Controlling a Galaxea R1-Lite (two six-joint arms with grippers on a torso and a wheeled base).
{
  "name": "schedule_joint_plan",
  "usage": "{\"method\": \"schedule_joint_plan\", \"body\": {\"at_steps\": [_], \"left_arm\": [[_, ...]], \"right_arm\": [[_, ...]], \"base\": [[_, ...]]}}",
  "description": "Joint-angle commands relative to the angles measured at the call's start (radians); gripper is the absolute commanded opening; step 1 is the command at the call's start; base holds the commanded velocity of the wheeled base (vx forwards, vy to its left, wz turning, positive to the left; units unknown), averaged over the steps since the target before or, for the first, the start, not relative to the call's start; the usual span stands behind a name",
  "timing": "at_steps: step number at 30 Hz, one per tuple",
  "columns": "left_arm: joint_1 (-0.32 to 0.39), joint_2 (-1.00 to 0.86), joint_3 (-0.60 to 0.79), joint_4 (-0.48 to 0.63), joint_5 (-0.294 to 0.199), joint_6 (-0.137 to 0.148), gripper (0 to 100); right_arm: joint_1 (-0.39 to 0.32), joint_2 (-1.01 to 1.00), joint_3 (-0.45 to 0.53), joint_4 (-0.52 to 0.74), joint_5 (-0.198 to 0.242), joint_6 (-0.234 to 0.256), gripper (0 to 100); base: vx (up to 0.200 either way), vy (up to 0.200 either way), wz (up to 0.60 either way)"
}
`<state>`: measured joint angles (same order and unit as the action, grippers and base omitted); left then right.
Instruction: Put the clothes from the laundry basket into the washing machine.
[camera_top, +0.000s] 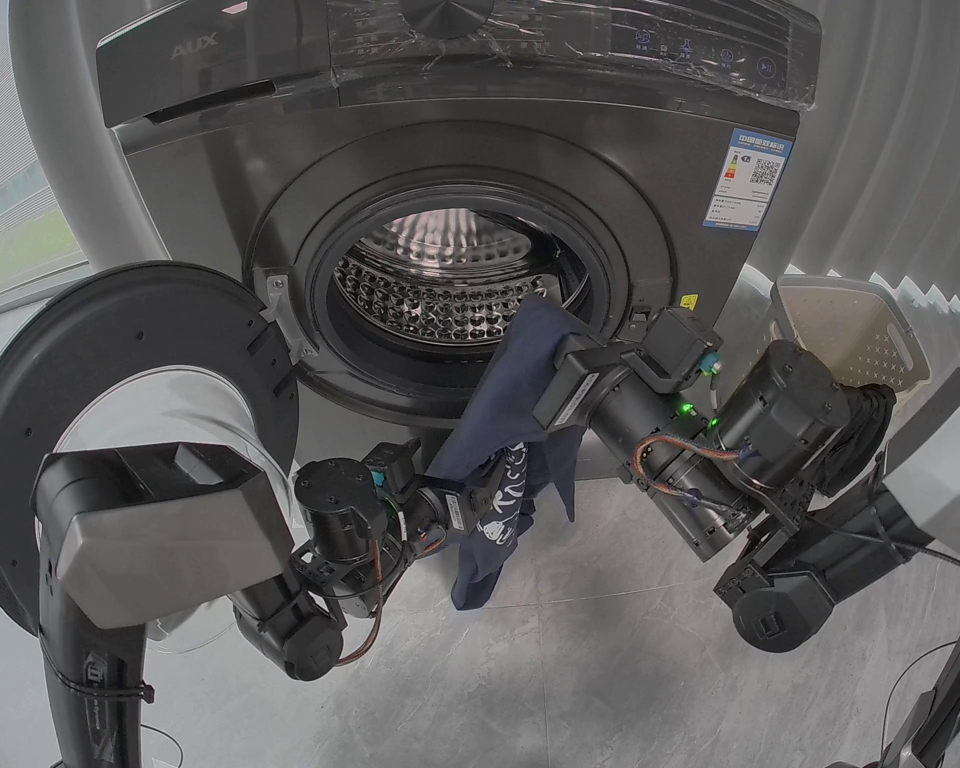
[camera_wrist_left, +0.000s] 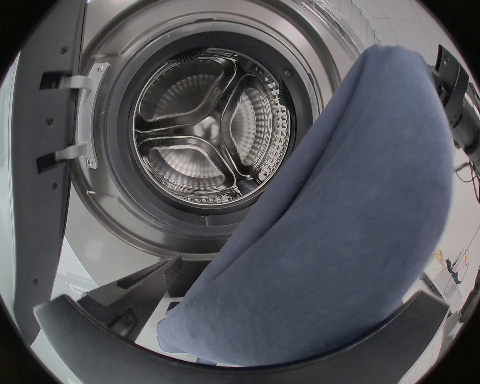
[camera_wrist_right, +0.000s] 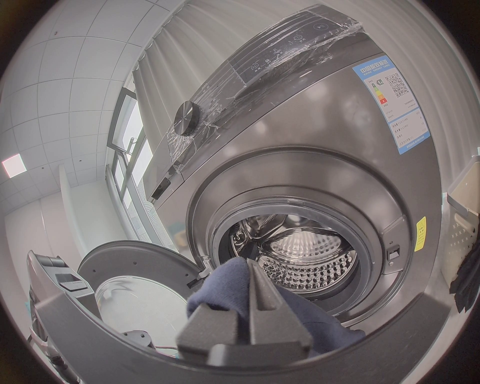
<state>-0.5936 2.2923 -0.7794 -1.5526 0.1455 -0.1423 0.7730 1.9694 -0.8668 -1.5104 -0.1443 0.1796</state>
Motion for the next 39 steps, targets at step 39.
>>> {"method": "schedule_joint_plan", "body": {"at_steps": [39], "left_arm": [[0.025, -0.004, 0.155, 0.002, 0.0, 0.023, 100]], "right_arm": [[0.003, 0.0, 0.003, -0.007, -0.001, 0.006, 0]], "base": [[0.0, 0.0, 0.0]]}}
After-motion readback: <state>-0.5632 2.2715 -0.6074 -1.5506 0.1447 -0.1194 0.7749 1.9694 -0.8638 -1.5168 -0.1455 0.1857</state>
